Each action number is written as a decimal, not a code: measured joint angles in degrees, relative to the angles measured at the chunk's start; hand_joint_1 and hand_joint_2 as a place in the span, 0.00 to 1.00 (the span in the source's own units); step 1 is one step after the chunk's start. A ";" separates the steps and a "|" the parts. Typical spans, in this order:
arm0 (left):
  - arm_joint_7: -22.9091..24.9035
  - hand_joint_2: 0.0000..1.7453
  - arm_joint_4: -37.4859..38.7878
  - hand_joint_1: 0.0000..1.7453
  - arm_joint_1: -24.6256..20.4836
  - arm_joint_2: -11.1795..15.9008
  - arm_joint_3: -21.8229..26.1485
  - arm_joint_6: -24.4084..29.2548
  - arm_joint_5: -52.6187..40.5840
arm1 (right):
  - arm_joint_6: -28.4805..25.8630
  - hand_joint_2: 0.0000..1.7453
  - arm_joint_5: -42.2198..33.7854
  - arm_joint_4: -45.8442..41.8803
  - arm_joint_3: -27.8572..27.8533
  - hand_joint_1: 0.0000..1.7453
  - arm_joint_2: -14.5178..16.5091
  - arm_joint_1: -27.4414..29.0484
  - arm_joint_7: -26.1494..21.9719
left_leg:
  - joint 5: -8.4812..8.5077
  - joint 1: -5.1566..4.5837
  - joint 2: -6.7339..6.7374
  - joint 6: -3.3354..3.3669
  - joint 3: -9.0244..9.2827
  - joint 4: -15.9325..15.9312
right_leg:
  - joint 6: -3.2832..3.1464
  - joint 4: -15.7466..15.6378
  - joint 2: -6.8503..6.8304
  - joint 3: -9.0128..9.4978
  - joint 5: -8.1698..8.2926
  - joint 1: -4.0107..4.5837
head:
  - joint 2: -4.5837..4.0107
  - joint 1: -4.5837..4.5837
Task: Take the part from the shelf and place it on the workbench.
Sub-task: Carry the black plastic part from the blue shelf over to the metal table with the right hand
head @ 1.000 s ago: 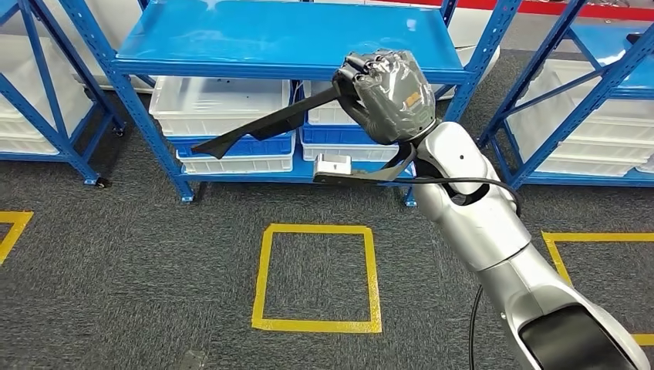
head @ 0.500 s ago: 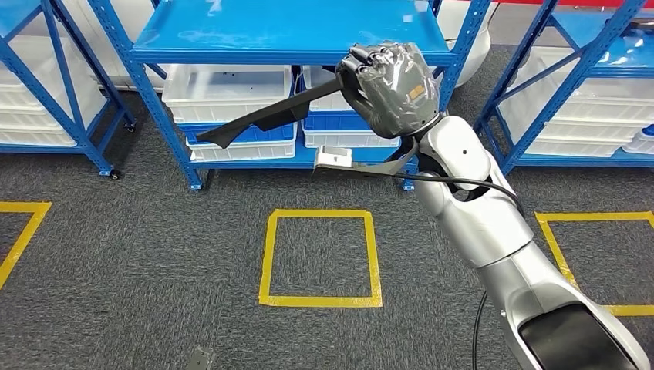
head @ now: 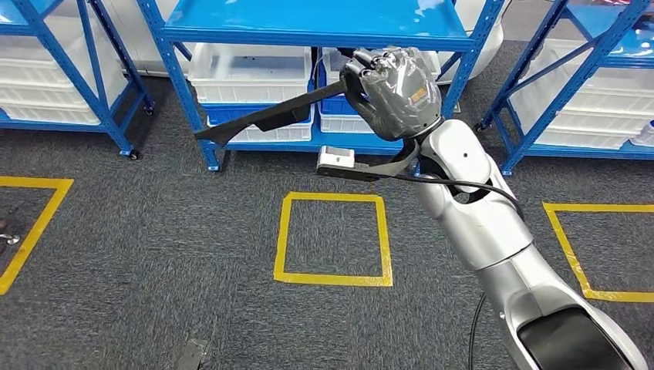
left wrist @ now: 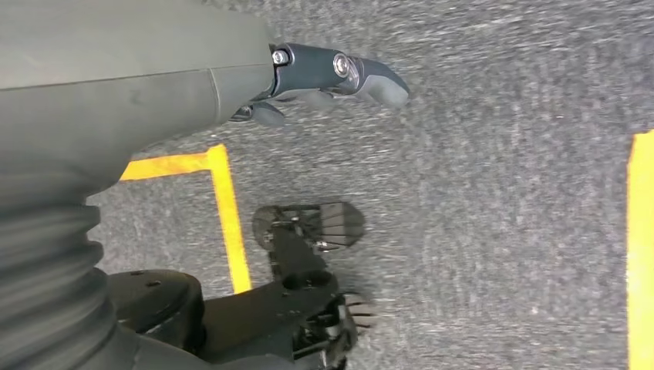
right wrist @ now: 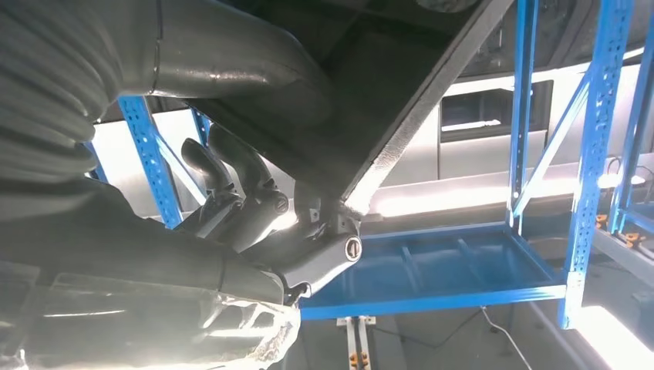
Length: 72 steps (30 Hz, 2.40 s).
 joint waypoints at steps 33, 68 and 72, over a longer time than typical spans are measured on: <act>-0.01 1.00 -0.19 0.00 -0.82 0.07 0.22 0.03 -0.89 | 0.80 1.00 -0.03 -0.10 -1.70 0.88 -0.80 1.19 -0.33 | 1.21 -0.07 0.32 0.11 -0.48 -0.93 | -1.15 0.05 0.41 1.51 -1.89 0.40 | 0.00 -0.18; -1.19 1.00 -0.80 0.00 -1.62 0.26 0.90 0.03 -1.04 | 0.26 1.00 -2.91 0.61 -3.35 0.88 -0.11 2.49 -1.20 | -0.08 0.97 4.09 -1.94 3.12 -3.10 | 1.85 -10.04 -1.57 7.65 2.93 -1.25 | 0.00 0.00; -1.18 1.00 -0.86 0.00 -1.57 0.41 0.96 0.02 -1.05 | 0.27 1.00 -2.89 0.50 -3.52 0.88 0.04 2.60 -1.25 | 0.13 0.97 5.75 -3.56 2.60 -2.29 | 0.56 -14.11 -1.56 9.31 4.29 -1.06 | 0.00 -0.17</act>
